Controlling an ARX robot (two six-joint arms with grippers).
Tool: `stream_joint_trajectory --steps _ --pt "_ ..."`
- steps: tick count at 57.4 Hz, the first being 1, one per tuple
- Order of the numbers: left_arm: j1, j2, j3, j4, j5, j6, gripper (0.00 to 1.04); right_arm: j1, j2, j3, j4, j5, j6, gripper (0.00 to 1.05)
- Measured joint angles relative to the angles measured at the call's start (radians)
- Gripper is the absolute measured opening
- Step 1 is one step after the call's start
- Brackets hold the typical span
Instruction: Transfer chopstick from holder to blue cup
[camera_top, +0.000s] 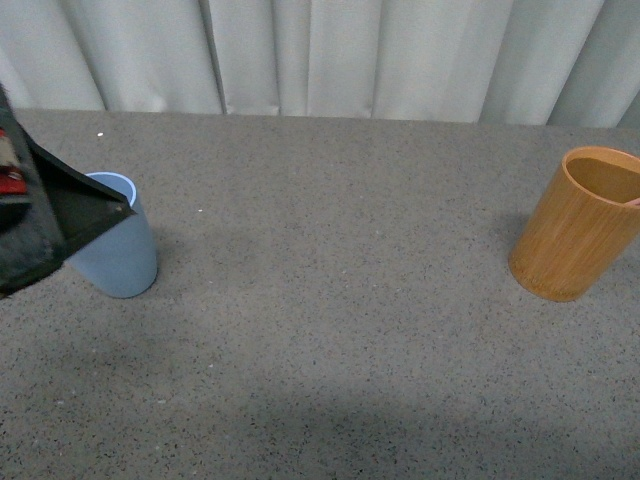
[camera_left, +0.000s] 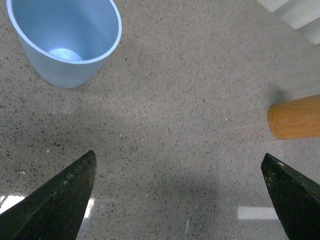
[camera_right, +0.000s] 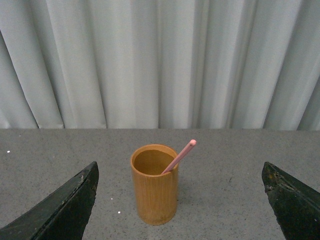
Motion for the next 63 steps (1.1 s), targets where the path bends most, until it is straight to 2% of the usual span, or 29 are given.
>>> stream_joint_trajectory --steps 6,14,31,63 --pt "-0.044 0.055 0.023 0.016 -0.024 -0.024 0.98 0.0 0.0 0.0 0.0 0.0 0.0 0.95" --pt "-0.056 0.106 0.051 0.022 -0.056 -0.053 0.98 0.0 0.0 0.0 0.0 0.0 0.0 0.95" --pt "0.0 0.24 0.137 -0.038 -0.162 -0.087 0.98 0.0 0.0 0.0 0.0 0.0 0.0 0.95" --pt "0.048 0.35 0.175 -0.027 -0.19 -0.119 0.98 0.0 0.0 0.0 0.0 0.0 0.0 0.95"
